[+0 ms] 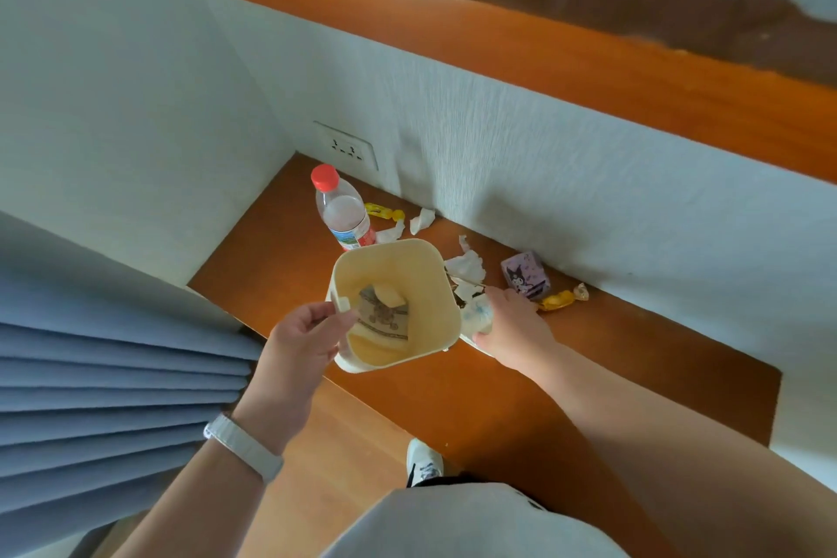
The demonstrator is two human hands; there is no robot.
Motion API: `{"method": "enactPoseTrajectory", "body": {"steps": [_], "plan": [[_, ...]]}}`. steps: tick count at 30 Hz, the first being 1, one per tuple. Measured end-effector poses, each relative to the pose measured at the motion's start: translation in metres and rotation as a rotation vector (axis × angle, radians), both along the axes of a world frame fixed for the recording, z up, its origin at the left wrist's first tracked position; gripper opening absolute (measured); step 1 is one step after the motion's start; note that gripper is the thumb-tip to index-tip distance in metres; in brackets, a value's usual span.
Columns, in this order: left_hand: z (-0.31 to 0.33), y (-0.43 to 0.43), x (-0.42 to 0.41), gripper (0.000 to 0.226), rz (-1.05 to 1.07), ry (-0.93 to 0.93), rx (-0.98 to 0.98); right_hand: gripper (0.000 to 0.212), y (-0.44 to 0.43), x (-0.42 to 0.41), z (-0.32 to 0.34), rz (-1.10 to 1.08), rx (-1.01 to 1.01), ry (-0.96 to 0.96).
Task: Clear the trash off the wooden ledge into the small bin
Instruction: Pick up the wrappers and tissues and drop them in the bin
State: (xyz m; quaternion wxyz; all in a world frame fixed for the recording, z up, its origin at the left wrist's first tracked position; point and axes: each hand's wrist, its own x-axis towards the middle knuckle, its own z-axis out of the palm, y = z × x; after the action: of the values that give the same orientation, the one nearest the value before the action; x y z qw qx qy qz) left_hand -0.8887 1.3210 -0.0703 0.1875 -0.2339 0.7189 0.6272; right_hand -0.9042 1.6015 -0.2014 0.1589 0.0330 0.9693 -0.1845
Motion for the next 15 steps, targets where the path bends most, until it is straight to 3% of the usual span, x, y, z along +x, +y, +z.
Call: {"method": "enactPoseTrajectory", "body": {"steps": [9, 15], "plan": [[-0.001, 0.004, 0.003, 0.017, 0.005, 0.026, 0.033, 0.041, 0.006, 0.013, 0.012, -0.155, -0.174, -0.094], [-0.002, 0.007, 0.006, 0.014, 0.003, 0.047, 0.040, 0.042, 0.020, 0.023, 0.041, -0.236, -0.244, -0.019]]}}
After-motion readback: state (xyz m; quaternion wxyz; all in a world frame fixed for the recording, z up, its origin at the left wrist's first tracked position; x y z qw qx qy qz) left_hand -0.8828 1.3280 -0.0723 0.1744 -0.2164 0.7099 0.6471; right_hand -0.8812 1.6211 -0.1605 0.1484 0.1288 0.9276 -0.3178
